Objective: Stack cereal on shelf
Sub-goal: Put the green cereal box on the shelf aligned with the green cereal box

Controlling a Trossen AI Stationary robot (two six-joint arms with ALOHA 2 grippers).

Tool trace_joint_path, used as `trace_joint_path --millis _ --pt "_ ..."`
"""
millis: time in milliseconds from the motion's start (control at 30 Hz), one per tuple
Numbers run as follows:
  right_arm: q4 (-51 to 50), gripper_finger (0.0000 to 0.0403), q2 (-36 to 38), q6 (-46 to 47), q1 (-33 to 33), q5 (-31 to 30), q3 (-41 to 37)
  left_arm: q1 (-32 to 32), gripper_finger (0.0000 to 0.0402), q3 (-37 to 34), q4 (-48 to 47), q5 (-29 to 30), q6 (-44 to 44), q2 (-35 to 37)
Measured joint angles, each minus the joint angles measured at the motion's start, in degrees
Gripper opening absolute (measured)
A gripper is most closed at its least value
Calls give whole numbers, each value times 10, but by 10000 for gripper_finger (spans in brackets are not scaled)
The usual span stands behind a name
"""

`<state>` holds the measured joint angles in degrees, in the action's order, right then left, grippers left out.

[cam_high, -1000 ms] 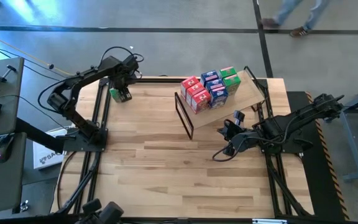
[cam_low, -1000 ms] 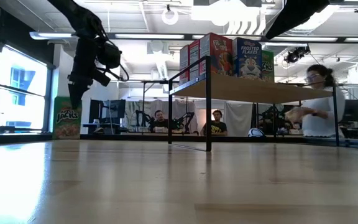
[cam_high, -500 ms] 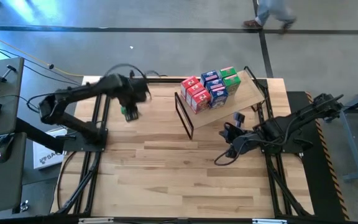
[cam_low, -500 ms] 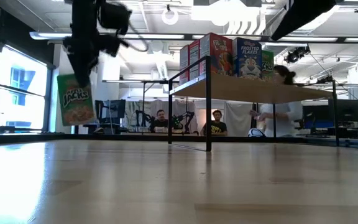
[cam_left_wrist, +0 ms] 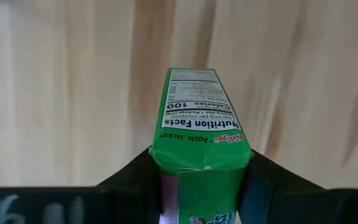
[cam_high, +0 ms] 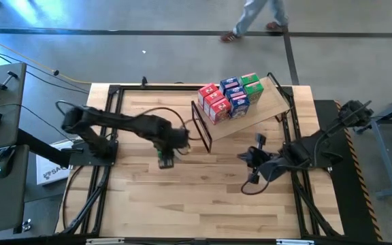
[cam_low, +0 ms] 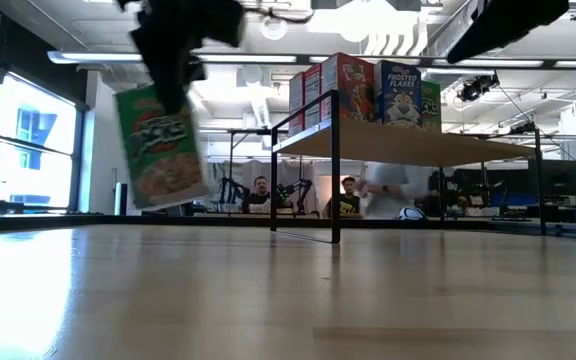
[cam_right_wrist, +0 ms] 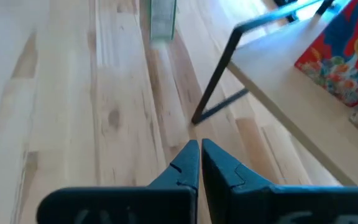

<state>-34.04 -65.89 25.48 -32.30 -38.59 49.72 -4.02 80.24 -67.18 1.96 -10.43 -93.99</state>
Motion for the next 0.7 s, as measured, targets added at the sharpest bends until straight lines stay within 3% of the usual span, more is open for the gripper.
trace_joint_path --millis 333,700 --pt "17 0 0 -14 -36 -30 0 -33 133 181 12 2 7 -169" --pt "18 0 0 -15 -39 -30 0 -36 156 221 33 -26 36 -225"
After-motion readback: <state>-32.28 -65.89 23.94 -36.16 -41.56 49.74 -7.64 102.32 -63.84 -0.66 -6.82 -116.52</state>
